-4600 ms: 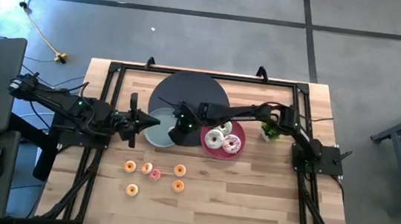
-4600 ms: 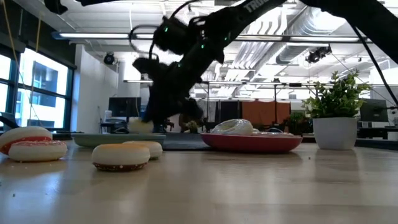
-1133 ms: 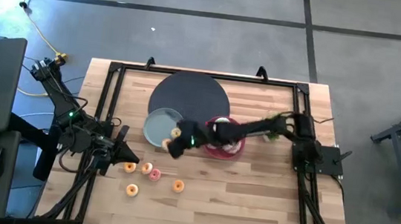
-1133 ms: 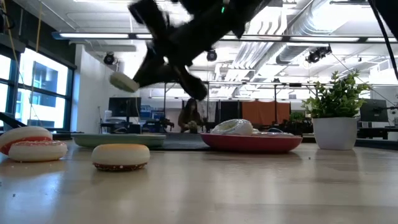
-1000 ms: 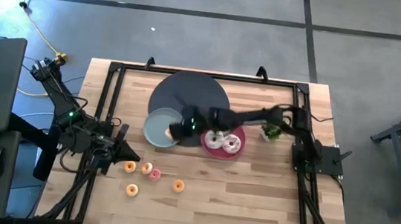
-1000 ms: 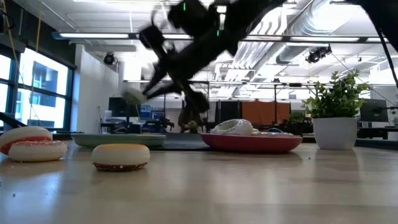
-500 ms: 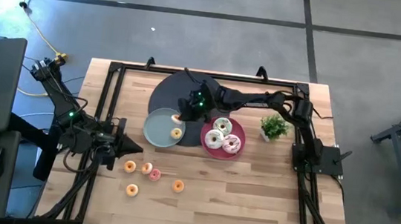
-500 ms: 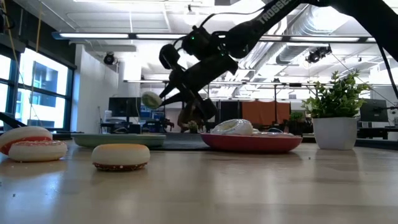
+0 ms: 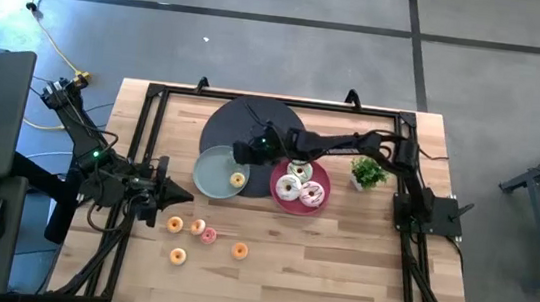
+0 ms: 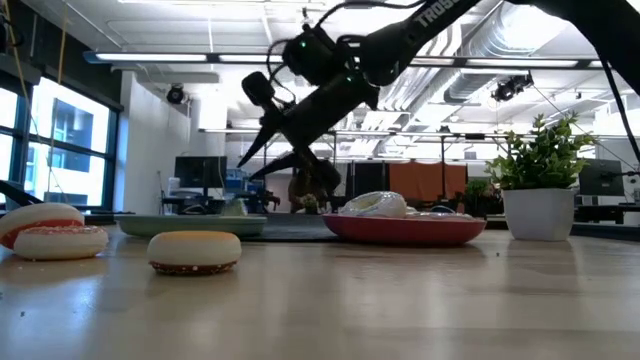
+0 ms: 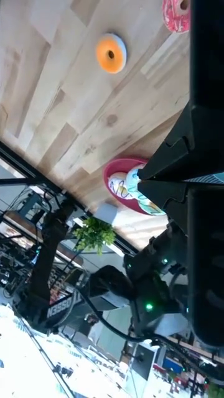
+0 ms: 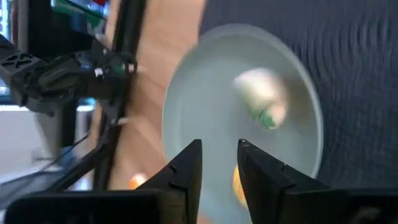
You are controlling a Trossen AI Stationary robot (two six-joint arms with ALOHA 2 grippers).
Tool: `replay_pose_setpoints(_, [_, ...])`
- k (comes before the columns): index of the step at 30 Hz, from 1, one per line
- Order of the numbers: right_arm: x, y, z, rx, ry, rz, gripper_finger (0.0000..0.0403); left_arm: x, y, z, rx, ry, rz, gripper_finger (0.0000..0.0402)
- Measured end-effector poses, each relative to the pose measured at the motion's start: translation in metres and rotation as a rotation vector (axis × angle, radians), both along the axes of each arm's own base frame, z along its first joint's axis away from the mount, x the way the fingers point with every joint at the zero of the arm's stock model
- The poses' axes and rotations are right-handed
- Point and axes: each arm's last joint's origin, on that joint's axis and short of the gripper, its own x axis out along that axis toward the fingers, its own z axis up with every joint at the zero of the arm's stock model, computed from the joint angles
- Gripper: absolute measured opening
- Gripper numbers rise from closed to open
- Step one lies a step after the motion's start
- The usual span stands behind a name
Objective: Pick & Place donuts
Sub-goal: Put the small brown doughnut on the blue plate
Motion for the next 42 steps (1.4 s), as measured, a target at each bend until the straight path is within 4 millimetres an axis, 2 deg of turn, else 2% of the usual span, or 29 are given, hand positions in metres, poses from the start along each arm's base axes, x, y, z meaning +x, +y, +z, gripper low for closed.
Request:
replay_pose_setpoints(6, [0.013,0.022,0.019,-0.189,-0.065,0.097,0.0106,0.000,0.000,0.000,-0.004,0.000,0.001,0.0000])
replay_pose_setpoints(11, [0.013,0.015,0.026,-0.194,-0.024,0.113,0.0106,0.000,0.000,0.000,-0.004,-0.001,0.002,0.0000])
replay_pose_setpoints(14, [0.008,0.015,0.024,-0.208,0.055,0.235,0.0106,0.000,0.000,0.000,-0.004,-0.001,0.002,0.0000])
replay_pose_setpoints(16, [0.004,0.030,0.022,-0.243,0.104,0.411,0.0106,0.000,0.000,0.000,-0.004,-0.001,0.002,0.0000])
replay_pose_setpoints(19, [-0.006,0.068,0.020,-0.246,0.210,0.656,0.0105,0.000,0.000,-0.001,0.002,0.004,0.003,0.0000])
replay_pose_setpoints(22, [-0.016,0.106,0.015,-0.259,0.300,0.816,0.0105,0.000,0.000,-0.001,0.007,0.010,0.000,0.0000])
replay_pose_setpoints(26, [-0.022,0.153,0.008,-0.304,0.298,0.906,0.0106,0.000,0.000,-0.001,0.005,0.015,-0.016,0.0000])
replay_pose_setpoints(30, [-0.021,0.197,0.012,-0.472,0.226,0.901,0.0106,-0.001,-0.001,-0.003,0.000,0.042,-0.070,0.0000])
replay_pose_setpoints(33, [-0.016,0.213,0.008,-0.467,0.179,0.846,0.0106,-0.001,-0.002,-0.004,-0.005,0.060,-0.107,0.0000])
replay_pose_setpoints(36, [-0.010,0.216,-0.010,-0.432,0.210,0.773,0.0106,-0.001,-0.003,-0.004,-0.012,0.068,-0.129,0.0000])
replay_pose_setpoints(38, [-0.010,0.218,-0.019,-0.474,0.247,0.721,0.0106,-0.001,-0.003,-0.004,-0.016,0.072,-0.143,0.0000])
replay_pose_setpoints(42, [-0.012,0.238,-0.008,-0.611,0.208,0.742,0.0106,-0.002,-0.004,-0.004,-0.020,0.077,-0.152,0.0000])
